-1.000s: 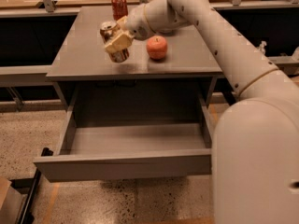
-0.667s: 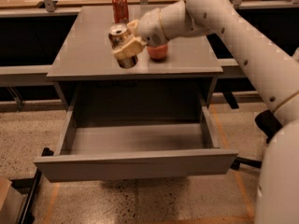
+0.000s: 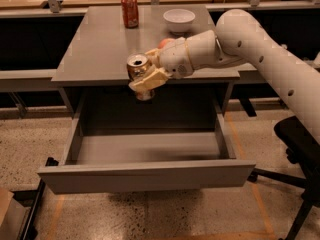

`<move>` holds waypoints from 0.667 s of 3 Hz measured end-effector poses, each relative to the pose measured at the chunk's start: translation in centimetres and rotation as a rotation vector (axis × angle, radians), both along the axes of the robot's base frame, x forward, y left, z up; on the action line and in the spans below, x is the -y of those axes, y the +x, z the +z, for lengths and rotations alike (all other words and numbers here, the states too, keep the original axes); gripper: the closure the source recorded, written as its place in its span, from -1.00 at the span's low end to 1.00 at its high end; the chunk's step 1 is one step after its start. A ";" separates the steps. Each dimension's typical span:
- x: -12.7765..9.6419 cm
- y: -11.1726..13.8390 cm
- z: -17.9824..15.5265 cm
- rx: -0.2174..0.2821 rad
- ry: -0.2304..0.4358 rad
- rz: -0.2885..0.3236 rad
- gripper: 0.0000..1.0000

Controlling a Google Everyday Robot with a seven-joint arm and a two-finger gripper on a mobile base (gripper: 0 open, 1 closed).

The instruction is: Place orange can into top drawer

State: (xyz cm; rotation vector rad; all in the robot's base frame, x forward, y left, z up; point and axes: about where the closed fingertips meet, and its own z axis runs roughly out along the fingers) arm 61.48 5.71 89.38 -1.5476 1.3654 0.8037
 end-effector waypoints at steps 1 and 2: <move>-0.7 -0.7 -1.5 -0.024 -0.041 0.045 1.00; -0.5 -2.6 -3.9 -0.064 -0.048 0.058 1.00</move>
Offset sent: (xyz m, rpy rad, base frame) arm -0.0581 -0.0077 -0.0878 -0.0674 0.1462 0.0498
